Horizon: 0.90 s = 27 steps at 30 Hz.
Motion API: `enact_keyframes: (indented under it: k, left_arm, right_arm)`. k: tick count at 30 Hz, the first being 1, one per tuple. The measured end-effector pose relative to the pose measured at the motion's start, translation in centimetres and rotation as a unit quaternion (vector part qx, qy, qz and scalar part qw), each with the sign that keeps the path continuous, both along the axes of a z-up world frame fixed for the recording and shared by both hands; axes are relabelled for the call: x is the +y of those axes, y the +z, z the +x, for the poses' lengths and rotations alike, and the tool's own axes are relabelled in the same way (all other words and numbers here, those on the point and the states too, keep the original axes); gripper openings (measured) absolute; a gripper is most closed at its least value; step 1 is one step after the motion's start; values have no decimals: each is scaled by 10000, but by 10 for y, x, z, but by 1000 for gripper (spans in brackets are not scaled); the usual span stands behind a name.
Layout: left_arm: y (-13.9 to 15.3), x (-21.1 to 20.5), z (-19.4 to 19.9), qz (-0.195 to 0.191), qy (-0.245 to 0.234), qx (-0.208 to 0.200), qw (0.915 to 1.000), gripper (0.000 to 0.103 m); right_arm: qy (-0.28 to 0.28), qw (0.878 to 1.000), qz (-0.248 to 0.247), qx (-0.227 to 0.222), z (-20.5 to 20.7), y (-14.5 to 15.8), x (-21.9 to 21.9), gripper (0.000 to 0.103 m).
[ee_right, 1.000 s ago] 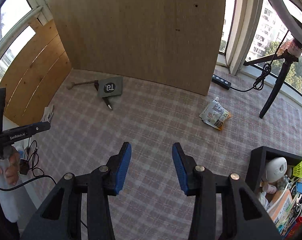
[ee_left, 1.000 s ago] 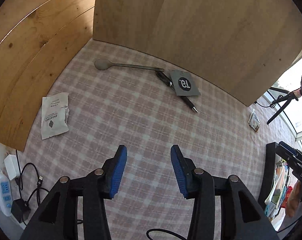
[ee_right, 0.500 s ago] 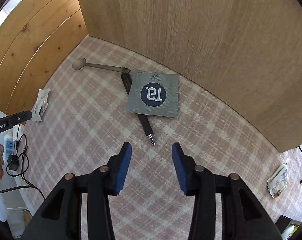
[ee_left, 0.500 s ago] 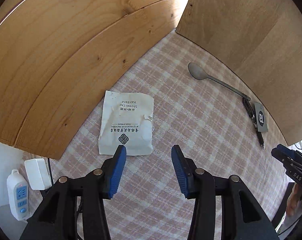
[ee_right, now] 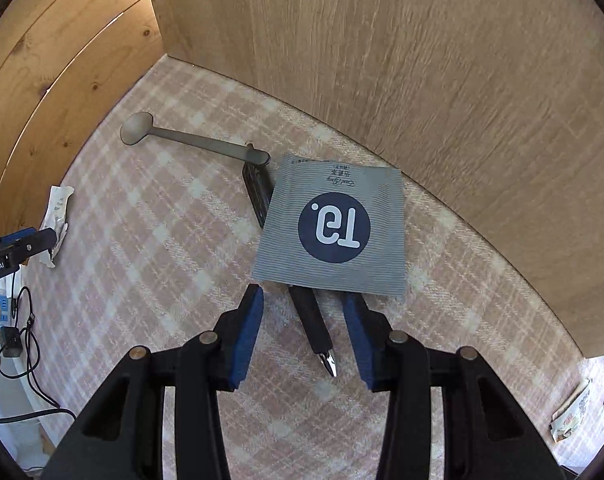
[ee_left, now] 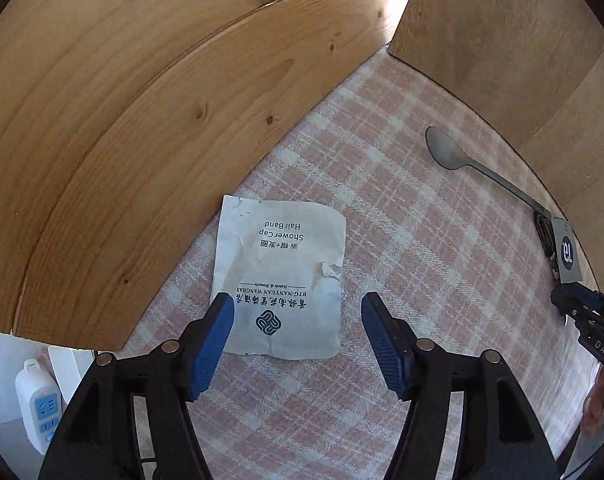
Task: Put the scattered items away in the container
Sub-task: 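Move both grippers back toward the white packet and black pen, then grasp the white shower-cap packet with the left gripper while the right gripper grasps the black pen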
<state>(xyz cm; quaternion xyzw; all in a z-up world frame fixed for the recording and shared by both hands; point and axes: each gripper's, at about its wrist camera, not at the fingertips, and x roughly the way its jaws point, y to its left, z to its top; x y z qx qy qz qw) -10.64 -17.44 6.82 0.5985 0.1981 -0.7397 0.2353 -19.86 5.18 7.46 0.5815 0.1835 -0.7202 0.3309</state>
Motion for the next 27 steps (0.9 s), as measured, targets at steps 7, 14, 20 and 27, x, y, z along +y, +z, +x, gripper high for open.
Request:
enact_keyframes:
  k: [7,14,20,27]
  left_arm:
    - [-15,-12,3,98,146,-80,9998,67]
    - [-16,-6,5,-97,29,-42,9999,66]
    - [-13,-2,7,-206,-157,9,9997,54]
    - [-6,16,14,-262,-461,68,9986,42]
  right_arm:
    - [156,9995,73,247,0,1,-22,38]
    - [406,9983,127,386,12,1,-12,26]
    - [69,9999,126,67,-2,3,-3,12]
    - [-264,9985,-64,-467,9,6,33,11]
